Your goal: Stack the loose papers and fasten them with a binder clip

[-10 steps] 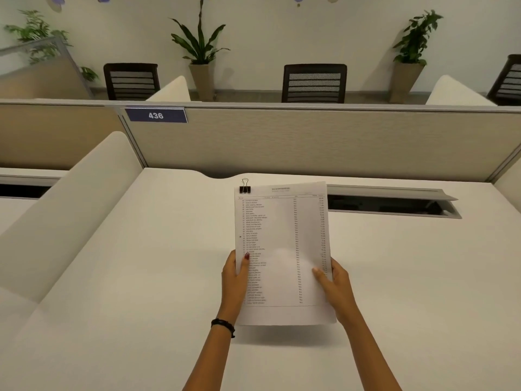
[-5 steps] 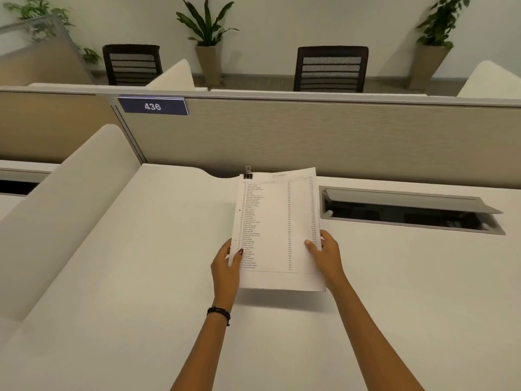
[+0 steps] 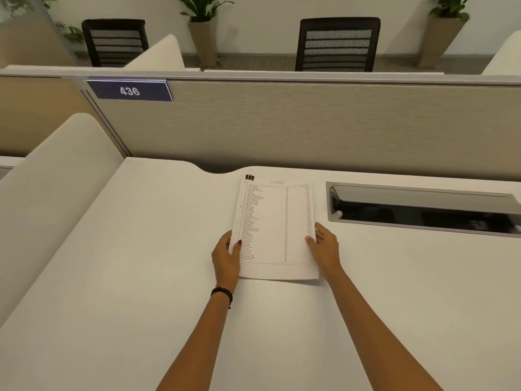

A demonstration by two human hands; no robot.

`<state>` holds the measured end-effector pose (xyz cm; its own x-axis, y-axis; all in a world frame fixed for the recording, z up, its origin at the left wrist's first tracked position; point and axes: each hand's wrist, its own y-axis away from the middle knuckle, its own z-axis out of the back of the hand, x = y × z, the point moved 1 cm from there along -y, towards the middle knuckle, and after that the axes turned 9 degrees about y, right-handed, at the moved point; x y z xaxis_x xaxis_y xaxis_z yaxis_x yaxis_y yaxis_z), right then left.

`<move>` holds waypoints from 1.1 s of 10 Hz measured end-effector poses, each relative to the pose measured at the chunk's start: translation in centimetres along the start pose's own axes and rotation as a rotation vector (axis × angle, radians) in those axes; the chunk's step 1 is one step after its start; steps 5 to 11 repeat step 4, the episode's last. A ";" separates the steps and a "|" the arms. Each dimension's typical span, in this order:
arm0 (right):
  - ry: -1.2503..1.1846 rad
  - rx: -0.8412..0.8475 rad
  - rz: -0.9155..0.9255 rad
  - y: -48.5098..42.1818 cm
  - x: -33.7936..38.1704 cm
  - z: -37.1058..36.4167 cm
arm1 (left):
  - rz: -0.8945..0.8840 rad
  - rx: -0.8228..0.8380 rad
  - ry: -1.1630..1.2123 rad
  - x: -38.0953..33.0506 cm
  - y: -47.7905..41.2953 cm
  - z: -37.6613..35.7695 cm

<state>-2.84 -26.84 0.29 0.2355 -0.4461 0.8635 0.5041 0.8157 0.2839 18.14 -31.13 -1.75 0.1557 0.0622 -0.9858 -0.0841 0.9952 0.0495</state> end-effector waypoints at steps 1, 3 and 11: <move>0.042 0.025 0.016 -1.3 1.0 0.1 | -0.021 -0.012 -0.072 -0.3 -1.7 -0.5; 0.133 0.041 0.023 -2.5 2.2 0.6 | -0.028 -0.015 -0.320 -0.3 -3.5 -1.0; 0.118 -0.113 0.121 -2.5 3.6 1.8 | -0.064 -0.036 -0.405 -1.1 -3.6 -1.2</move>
